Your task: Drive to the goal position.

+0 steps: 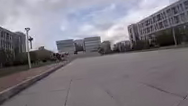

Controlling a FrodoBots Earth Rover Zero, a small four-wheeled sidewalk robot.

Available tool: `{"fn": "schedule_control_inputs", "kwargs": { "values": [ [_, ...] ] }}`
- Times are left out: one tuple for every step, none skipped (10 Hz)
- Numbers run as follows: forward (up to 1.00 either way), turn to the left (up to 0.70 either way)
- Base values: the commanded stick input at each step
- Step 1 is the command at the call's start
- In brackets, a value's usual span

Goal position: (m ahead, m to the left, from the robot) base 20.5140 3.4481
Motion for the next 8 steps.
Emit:
{"fn": "schedule_control_inputs", "kwargs": {
  "values": [
    [0.7, 0.0],
    [0.7, 0.0],
    [0.7, 0.0],
    [0.7, 0.0],
    [0.7, 0.0],
    [0.7, 0.0],
    [0.7, 0.0],
    [0.7, 0.0]
  ]
}}
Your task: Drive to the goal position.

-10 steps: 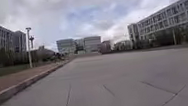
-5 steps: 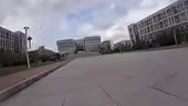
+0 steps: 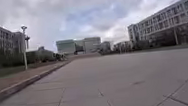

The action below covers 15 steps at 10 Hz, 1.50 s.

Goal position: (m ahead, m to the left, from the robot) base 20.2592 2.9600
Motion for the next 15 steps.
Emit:
{"fn": "schedule_control_inputs", "kwargs": {
  "values": [
    [0.7, 0.0],
    [0.7, 0.0],
    [0.7, 0.0],
    [0.7, 0.0],
    [0.7, 0.0],
    [0.7, 0.0],
    [0.7, 0.0],
    [0.7, 0.0],
    [0.7, 0.0],
    [0.7, 0.0],
    [0.7, 0.0],
    [0.7, 0.0],
    [0.7, 0.0],
    [0.7, 0.0],
    [0.7, 0.0]
  ]
}}
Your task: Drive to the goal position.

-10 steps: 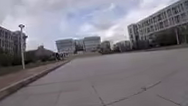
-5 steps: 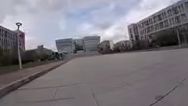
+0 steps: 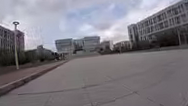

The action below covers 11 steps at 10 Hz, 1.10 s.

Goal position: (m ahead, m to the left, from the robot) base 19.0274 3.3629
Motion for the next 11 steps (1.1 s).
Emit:
{"fn": "schedule_control_inputs", "kwargs": {
  "values": [
    [0.7, 0.0],
    [0.7, 0.0],
    [0.7, 0.0],
    [0.7, 0.0],
    [0.7, 0.0],
    [0.7, 0.0],
    [0.7, 0.0],
    [0.7, 0.0],
    [0.7, 0.0],
    [0.7, 0.0],
    [0.7, 0.0]
  ]
}}
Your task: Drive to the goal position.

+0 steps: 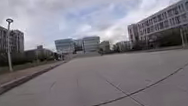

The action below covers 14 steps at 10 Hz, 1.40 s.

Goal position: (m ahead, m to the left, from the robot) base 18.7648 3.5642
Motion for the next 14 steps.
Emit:
{"fn": "schedule_control_inputs", "kwargs": {
  "values": [
    [0.7, 0.0],
    [0.7, 0.0],
    [0.7, 0.0],
    [0.7, 0.0],
    [0.7, 0.0],
    [0.7, 0.0],
    [0.7, 0.0],
    [0.7, 0.0],
    [0.7, 0.0],
    [0.7, 0.0],
    [0.7, 0.0],
    [0.7, 0.0],
    [0.7, 0.0],
    [0.7, 0.0]
  ]
}}
